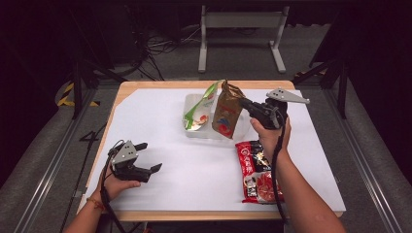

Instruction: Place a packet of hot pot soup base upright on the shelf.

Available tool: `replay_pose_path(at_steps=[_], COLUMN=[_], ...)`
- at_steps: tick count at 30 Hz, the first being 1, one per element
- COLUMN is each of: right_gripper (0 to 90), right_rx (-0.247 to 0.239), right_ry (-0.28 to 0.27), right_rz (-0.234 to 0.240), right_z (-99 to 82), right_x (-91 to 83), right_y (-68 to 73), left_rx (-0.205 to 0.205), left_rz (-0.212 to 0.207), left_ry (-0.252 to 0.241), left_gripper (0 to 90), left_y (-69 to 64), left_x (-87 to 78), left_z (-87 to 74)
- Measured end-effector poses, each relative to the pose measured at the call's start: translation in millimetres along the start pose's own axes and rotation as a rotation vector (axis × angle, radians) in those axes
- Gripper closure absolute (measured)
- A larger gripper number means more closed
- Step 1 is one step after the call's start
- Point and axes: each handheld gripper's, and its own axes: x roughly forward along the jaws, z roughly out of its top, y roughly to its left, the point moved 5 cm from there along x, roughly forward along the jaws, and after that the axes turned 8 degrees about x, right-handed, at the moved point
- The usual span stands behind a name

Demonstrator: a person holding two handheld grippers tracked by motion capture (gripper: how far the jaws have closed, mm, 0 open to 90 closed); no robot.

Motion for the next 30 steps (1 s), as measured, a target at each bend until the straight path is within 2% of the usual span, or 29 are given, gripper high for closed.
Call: replay_pose_path(at_steps=[5, 8, 10, 14, 26, 30], right_gripper=[90.0, 90.0, 90.0, 90.0, 90.0, 90.0], right_rx=[-0.017, -0.011, -0.022, -0.011, -0.011, -0.005], right_ry=[-0.002, -0.007, -0.007, -0.02, -0.052, -0.046], right_rz=[-0.098, -0.108, -0.14, -0.171, -0.226, -0.218], right_z=[1.2, 1.5, 2.1, 2.0, -2.4, -5.2], right_x=[18.7, 24.9, 35.4, 45.1, 64.8, 68.1], right_y=[0.5, 0.6, 1.8, 0.7, 0.1, 1.0], left_rx=[-0.001, 0.003, 0.002, 0.002, 0.008, 0.007], left_rz=[-0.004, -0.004, -0.006, -0.008, -0.013, -0.014], left_ry=[-0.005, -0.007, -0.008, -0.006, -0.007, -0.008], left_gripper=[10.0, 10.0, 10.0, 10.0, 10.0, 10.0], left_y=[0.5, 0.9, 0.7, 0.3, 0.0, 0.3], left_x=[-0.7, -0.9, -0.8, -0.7, 0.3, 0.1], left_z=[0.0, 0.1, 0.2, 0.1, 0.5, 0.3])
